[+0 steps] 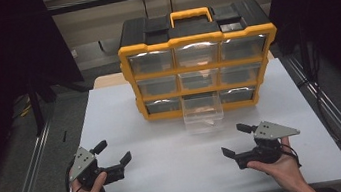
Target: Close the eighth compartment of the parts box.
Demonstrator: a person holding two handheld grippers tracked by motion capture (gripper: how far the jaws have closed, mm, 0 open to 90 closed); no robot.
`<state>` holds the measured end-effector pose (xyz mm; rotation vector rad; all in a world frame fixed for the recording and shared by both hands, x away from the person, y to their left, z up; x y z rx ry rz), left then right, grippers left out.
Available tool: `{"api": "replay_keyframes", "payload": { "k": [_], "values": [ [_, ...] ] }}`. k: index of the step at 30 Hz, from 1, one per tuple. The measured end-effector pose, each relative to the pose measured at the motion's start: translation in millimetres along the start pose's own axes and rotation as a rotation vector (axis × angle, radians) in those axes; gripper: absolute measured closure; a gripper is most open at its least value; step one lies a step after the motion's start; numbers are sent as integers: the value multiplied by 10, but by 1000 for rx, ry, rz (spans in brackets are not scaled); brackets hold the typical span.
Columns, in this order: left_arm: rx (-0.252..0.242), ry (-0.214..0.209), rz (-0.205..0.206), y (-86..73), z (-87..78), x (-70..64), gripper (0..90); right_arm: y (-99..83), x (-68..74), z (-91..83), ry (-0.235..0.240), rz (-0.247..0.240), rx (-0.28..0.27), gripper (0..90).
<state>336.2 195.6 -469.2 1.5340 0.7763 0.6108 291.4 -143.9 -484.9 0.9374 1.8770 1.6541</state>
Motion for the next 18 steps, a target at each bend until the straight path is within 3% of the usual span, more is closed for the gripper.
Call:
{"api": "replay_keyframes", "payload": {
  "k": [7,18],
  "values": [
    [7,3,5,-11,13,-7,46,76,153,131,64,-20,-7,91],
    [5,0,2,-7,8,1,46,181,287,345,142,-24,4,259]
  ]
}}
Point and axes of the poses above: each handheld gripper's, and its own axes: z roughly forward along the jaws, y roughly out of its top, x roughly to its left, the point moved 10 cm from there along z, roughly forward along the jaws, and after that the axes turned 9 degrees about -x, right-handed, at the moved point
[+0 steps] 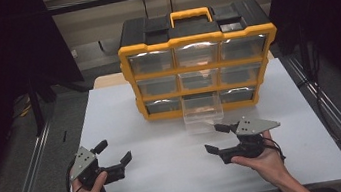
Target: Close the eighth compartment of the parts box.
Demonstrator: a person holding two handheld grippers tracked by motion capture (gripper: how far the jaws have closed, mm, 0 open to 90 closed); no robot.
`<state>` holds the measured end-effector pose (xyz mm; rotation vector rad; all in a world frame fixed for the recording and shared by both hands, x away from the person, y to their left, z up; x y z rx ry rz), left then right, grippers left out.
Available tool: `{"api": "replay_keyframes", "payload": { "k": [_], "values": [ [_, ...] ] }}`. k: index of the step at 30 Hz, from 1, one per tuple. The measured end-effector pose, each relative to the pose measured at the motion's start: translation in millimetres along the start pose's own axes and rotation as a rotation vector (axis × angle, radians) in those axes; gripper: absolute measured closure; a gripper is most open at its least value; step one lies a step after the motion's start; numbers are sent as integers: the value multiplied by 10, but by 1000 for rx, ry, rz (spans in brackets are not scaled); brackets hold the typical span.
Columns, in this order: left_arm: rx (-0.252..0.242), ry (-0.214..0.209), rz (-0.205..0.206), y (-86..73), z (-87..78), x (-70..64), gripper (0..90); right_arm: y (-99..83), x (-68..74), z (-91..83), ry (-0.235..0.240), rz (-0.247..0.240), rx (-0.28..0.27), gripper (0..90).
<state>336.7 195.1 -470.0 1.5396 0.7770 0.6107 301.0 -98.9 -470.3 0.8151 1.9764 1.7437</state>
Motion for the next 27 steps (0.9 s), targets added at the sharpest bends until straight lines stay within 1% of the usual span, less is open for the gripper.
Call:
{"api": "replay_keyframes", "payload": {
  "k": [2,5,8,9,10,11,12,16,18,19,21,24,25,27],
  "values": [
    [0,-1,2,-1,2,-1,46,2,27,41,26,1,9,294],
    [4,0,4,-5,3,6,46,4,60,123,50,-3,23,338],
    [2,1,-1,-2,5,4,46,18,81,198,70,-10,33,374],
    [-1,-1,-7,0,9,-2,46,20,91,228,81,-19,40,383],
    [1,-2,-2,1,5,-4,46,26,92,256,84,-24,41,409],
    [-5,-10,1,9,4,-13,46,28,93,278,87,-18,40,432],
    [-4,-4,4,10,1,-11,46,22,90,311,90,-15,37,445],
    [-2,-5,-1,5,-3,-9,46,-29,77,375,92,-12,38,495],
    [-5,-13,-1,8,-6,-15,46,-38,75,379,92,-5,40,513],
    [-3,-7,2,9,-11,-11,46,-42,66,379,85,-2,38,538],
    [-7,-7,-4,16,-7,-17,46,-62,56,372,80,-11,37,605],
    [-8,-9,-3,16,-4,-30,46,-97,46,378,76,-12,40,661],
    [-7,-9,-4,14,-4,-30,46,-108,49,384,81,-7,42,689],
    [-7,-9,-3,14,-3,-28,46,-120,43,390,81,-9,42,699]
  ]
}}
Point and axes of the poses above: each handheld gripper's, and its own axes: z roughly forward along the jaws, y roughly out of its top, x roughly to its left, the point moved 10 cm from there along z, roughly forward along the jaws, and after that the axes turned 9 degrees about -x, right-handed, at the moved point
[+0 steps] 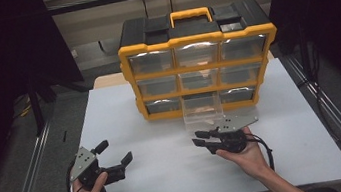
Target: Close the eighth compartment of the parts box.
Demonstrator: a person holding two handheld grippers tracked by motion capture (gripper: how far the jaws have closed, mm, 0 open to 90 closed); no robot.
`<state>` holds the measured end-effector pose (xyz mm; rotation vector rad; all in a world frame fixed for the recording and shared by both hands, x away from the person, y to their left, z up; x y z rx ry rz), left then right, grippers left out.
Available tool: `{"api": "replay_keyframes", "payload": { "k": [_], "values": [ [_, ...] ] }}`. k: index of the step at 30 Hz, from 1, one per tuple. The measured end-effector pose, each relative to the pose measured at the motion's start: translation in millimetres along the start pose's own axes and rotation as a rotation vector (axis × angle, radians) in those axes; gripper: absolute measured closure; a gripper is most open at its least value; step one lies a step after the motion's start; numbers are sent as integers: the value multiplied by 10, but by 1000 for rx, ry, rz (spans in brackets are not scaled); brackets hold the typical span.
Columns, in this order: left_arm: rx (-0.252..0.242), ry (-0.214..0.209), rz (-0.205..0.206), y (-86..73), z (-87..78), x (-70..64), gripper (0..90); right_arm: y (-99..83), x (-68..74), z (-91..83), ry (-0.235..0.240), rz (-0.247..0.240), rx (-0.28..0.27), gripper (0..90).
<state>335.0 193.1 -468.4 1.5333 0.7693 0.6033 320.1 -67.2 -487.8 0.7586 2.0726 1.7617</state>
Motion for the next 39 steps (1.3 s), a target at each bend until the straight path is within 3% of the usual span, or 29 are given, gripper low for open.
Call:
{"api": "replay_keyframes", "payload": {
  "k": [9,14,21,28,33,36,39],
  "values": [
    [2,0,1,-1,-14,7,47,-22,-45,0,8,6,-8,896],
    [0,1,0,-2,-8,6,45,-1,-49,5,25,12,-16,900],
    [6,6,7,-12,-9,2,45,-25,-200,28,-12,14,3,900],
    [8,13,8,-13,-7,9,45,-8,-236,40,-7,-7,19,900],
    [9,8,13,-14,-13,13,45,16,-363,29,-29,-11,35,900],
    [1,5,-8,-11,-3,7,45,-14,-422,51,-40,-11,50,900],
    [9,12,30,-13,-15,11,45,-29,-465,71,-53,-8,46,900]
  ]
}}
Point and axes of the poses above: each handheld gripper's, and its own axes: z roughly forward along the jaws, y roughly out of its top, x roughly to its left, the point moved 10 cm from there along z, roughly forward along the jaws, and after that the axes turned 9 degrees about -x, right-handed, at the moved point
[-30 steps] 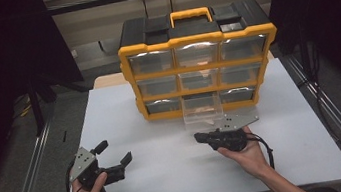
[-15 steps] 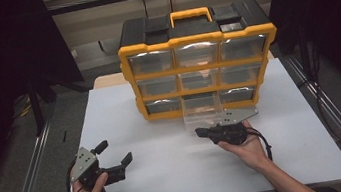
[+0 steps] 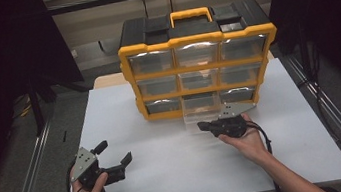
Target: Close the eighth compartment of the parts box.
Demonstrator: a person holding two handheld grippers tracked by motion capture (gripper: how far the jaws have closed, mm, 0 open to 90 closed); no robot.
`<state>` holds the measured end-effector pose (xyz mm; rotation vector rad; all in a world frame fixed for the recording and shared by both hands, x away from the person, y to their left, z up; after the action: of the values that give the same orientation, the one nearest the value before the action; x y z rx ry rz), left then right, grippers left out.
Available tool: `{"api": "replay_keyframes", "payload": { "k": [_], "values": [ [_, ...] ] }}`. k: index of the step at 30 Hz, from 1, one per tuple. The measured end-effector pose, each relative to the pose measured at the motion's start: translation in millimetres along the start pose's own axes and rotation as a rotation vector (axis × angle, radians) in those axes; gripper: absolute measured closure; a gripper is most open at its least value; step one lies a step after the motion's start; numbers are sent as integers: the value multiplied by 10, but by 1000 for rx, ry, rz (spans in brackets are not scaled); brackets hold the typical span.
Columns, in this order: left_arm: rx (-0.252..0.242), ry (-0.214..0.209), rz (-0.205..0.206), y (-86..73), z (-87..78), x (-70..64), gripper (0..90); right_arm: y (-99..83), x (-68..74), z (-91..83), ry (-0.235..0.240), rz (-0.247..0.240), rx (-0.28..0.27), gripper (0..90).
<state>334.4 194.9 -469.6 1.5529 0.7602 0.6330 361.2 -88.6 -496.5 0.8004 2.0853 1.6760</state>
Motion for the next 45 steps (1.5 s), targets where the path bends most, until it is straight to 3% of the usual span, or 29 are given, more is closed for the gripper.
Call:
{"api": "replay_keyframes", "payload": {
  "k": [7,24,45],
  "values": [
    [-5,-2,-13,7,3,-8,45,-39,-67,42,-27,-3,5,900],
    [-3,-18,-17,7,7,-25,44,-2,-88,129,-38,-24,-3,900],
    [-17,-4,-17,32,-8,-10,43,36,-133,183,-60,-35,-5,900]
  ]
}}
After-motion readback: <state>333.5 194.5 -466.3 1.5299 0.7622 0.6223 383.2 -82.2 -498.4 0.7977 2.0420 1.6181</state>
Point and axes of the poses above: each handheld gripper's, and its own axes: z roughly forward along the jaws, y roughly out of its top, x roughly to its left, the point moved 10 cm from there along z, roughly forward along the jaws, and after that the axes turned 9 degrees about -x, right-handed, at the moved point
